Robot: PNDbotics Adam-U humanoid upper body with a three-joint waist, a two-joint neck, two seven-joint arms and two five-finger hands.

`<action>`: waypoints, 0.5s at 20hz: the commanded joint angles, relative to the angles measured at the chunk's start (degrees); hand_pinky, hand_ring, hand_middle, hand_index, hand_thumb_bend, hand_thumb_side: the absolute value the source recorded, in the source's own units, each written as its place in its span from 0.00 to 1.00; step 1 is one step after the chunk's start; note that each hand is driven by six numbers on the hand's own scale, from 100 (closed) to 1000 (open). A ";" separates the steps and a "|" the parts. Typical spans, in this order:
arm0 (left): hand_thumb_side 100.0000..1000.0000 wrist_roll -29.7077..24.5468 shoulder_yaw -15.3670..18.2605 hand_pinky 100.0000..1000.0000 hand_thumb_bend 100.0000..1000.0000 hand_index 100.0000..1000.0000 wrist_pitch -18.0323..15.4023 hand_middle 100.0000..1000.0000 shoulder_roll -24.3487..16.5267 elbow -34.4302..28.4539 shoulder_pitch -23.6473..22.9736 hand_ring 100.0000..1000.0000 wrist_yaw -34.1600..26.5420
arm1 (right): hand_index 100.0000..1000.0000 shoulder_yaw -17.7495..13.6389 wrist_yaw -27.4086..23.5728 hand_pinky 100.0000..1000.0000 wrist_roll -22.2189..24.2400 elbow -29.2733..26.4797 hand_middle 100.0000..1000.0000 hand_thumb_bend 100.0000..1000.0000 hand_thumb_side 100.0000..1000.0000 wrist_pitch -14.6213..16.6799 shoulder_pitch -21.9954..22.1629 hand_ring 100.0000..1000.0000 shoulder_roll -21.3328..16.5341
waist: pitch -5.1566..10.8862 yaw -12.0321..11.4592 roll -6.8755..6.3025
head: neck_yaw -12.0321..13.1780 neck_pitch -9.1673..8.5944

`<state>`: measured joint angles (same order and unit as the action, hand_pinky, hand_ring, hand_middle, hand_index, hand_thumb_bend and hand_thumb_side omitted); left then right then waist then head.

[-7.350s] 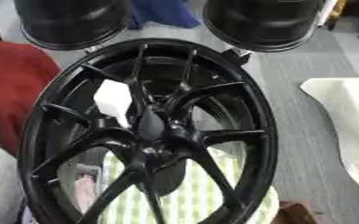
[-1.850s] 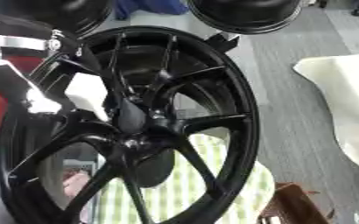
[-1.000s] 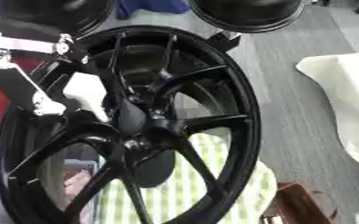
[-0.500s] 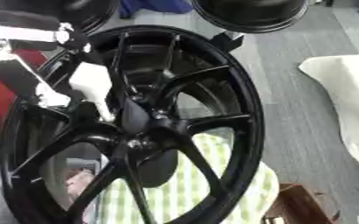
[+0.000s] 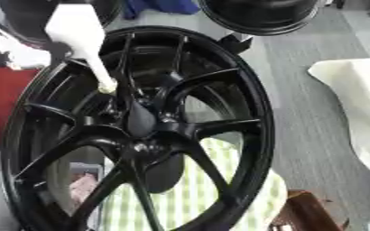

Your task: Pull the pin out of the wheel hub.

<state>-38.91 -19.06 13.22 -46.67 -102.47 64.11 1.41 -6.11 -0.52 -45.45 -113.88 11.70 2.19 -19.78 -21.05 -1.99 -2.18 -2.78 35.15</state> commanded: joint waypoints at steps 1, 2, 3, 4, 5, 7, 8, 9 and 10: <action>0.20 4.96 6.34 0.78 0.00 0.32 0.43 0.21 -5.38 -1.68 -1.72 0.42 -4.37 | 0.51 -0.79 0.04 0.48 -0.07 -0.71 0.50 0.14 0.25 0.50 0.42 0.57 -1.18 | 1.78 -0.40 0.39 | -0.51 0.11; 0.21 6.71 8.23 0.79 0.00 0.32 0.54 0.21 -6.97 -1.82 -3.73 0.42 -5.76 | 0.51 -0.93 0.05 0.48 -0.15 -0.71 0.51 0.14 0.25 0.60 0.58 0.57 -1.18 | 1.90 -0.62 0.54 | -0.80 0.26; 0.21 8.37 9.95 0.79 0.00 0.32 0.57 0.21 -8.52 -2.06 -5.84 0.42 -7.05 | 0.51 -1.07 0.05 0.48 -0.23 -0.71 0.51 0.14 0.25 0.69 0.70 0.57 -1.20 | 1.99 -0.76 0.66 | -1.00 0.40; 0.21 9.98 11.63 0.79 0.00 0.32 0.90 0.21 -10.24 -2.15 -8.17 0.42 -7.30 | 0.51 -1.22 0.12 0.48 -0.31 -0.71 0.51 0.14 0.25 0.79 0.81 0.57 -1.21 | 2.05 -0.94 0.81 | -1.23 0.50; 0.21 11.86 13.73 0.79 0.00 0.32 0.81 0.21 -11.69 -2.17 -11.11 0.42 -8.31 | 0.51 -1.40 0.22 0.48 -0.40 -0.71 0.51 0.14 0.25 0.94 0.95 0.57 -1.16 | 2.10 -1.17 0.99 | -1.47 0.47; 0.22 15.63 17.75 0.79 0.00 0.33 0.41 0.21 -14.10 -1.20 -17.18 0.42 -10.52 | 0.51 -1.64 0.36 0.49 -0.59 -0.71 0.51 0.15 0.25 1.18 1.08 0.57 -0.97 | 2.12 -1.58 1.35 | -1.77 -0.06; 0.22 17.18 19.26 0.80 0.00 0.33 0.26 0.21 -14.87 -0.46 -19.75 0.42 -11.28 | 0.51 -1.72 0.37 0.49 -0.66 -0.71 0.51 0.15 0.25 1.24 1.09 0.57 -0.84 | 2.11 -1.72 1.52 | -1.91 -0.38; 0.22 18.63 20.72 0.80 0.00 0.33 0.31 0.21 -15.44 0.60 -22.44 0.42 -11.68 | 0.51 -1.80 0.37 0.49 -0.76 -0.71 0.51 0.15 0.25 1.28 1.10 0.57 -0.67 | 2.06 -1.87 1.73 | -2.04 -0.68; 0.21 19.97 22.07 0.80 0.00 0.33 0.38 0.21 -15.77 1.70 -24.87 0.41 -11.92 | 0.51 -1.84 0.36 0.49 -0.83 -0.71 0.51 0.15 0.25 1.28 1.12 0.57 -0.50 | 2.01 -2.04 1.96 | -2.17 -0.88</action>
<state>-20.86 0.14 13.66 -59.30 -101.37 38.99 -9.62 -7.40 -0.41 -46.10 -113.88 12.79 3.16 -19.75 -20.41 -4.02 -0.10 -4.68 35.10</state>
